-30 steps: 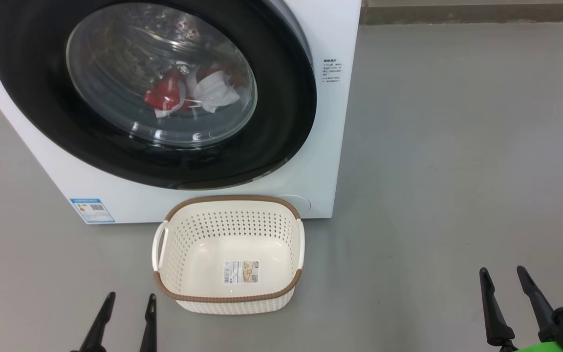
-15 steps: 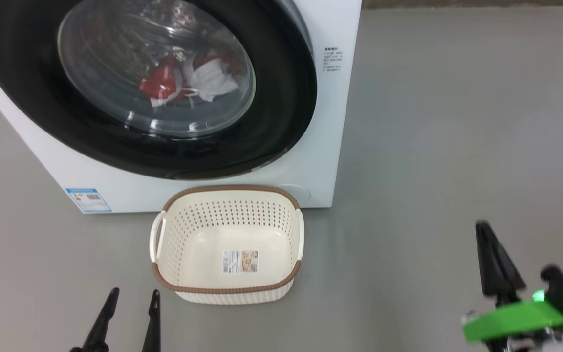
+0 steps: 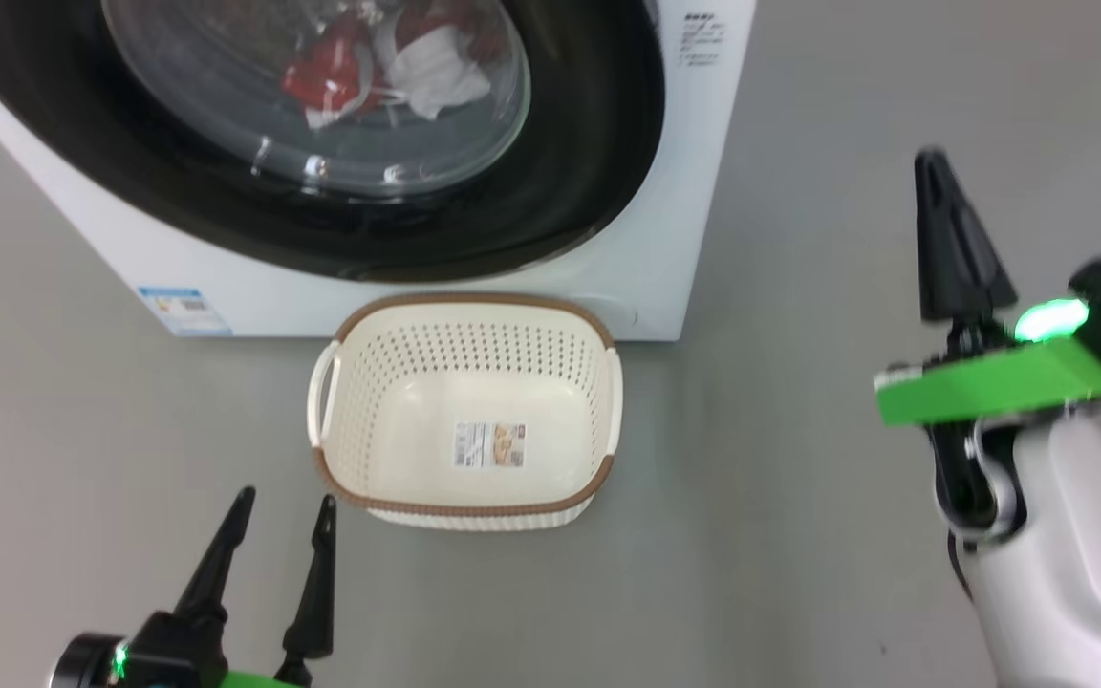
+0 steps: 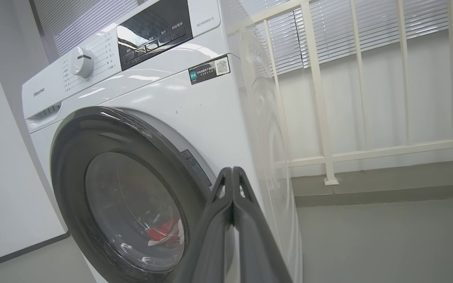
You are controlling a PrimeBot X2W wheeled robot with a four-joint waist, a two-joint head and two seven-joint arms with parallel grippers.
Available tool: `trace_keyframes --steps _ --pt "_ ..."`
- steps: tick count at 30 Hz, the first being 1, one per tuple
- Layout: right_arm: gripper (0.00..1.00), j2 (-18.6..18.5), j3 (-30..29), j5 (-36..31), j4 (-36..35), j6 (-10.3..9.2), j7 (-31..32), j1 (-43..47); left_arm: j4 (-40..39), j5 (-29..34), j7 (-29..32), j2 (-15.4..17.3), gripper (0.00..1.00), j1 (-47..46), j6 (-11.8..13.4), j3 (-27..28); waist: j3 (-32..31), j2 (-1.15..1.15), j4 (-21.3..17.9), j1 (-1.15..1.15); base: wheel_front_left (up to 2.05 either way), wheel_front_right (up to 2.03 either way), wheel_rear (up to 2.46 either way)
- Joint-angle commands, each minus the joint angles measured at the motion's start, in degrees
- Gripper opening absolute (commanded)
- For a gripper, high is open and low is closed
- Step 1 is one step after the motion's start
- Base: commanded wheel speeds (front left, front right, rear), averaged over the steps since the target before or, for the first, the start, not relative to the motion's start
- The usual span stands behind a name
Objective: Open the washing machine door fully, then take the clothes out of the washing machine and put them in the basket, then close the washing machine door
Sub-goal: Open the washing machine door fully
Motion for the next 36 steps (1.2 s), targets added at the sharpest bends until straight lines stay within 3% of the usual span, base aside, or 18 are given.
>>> trace_keyframes --steps 1,11,16,26,36 --pt "0.00 0.15 1.46 0.60 -0.83 0.03 -0.36 -2.76 -1.38 0.17 -0.70 0.27 1.00 -2.20 -0.37 1.49 2.43 0.00 1.82 0.00 0.00 0.00 0.00" --pt "0.00 -3.49 6.74 7.12 6.87 0.03 -0.36 -17.19 -1.05 -0.63 -0.70 0.19 1.00 -6.81 -1.22 0.25 8.62 0.00 4.99 0.00 0.00 0.00 0.00" --pt "0.00 -6.01 11.21 14.75 11.30 0.03 0.55 -24.02 -0.90 -1.44 -0.70 0.15 1.00 -8.95 -1.42 -0.11 11.63 0.00 6.16 0.00 0.00 0.00 0.00" --pt "0.00 -12.16 17.87 35.23 14.16 0.03 13.95 -35.10 -0.46 -2.78 -0.70 0.14 1.00 -12.34 -1.65 -0.44 16.29 0.00 7.40 0.00 0.00 0.00 0.00" --pt "0.00 -15.04 20.37 50.99 14.94 0.03 26.41 -41.76 -0.15 -3.55 -0.70 0.13 1.00 -14.36 -1.77 -1.18 19.12 0.00 8.13 0.00 0.00 0.00 0.00"
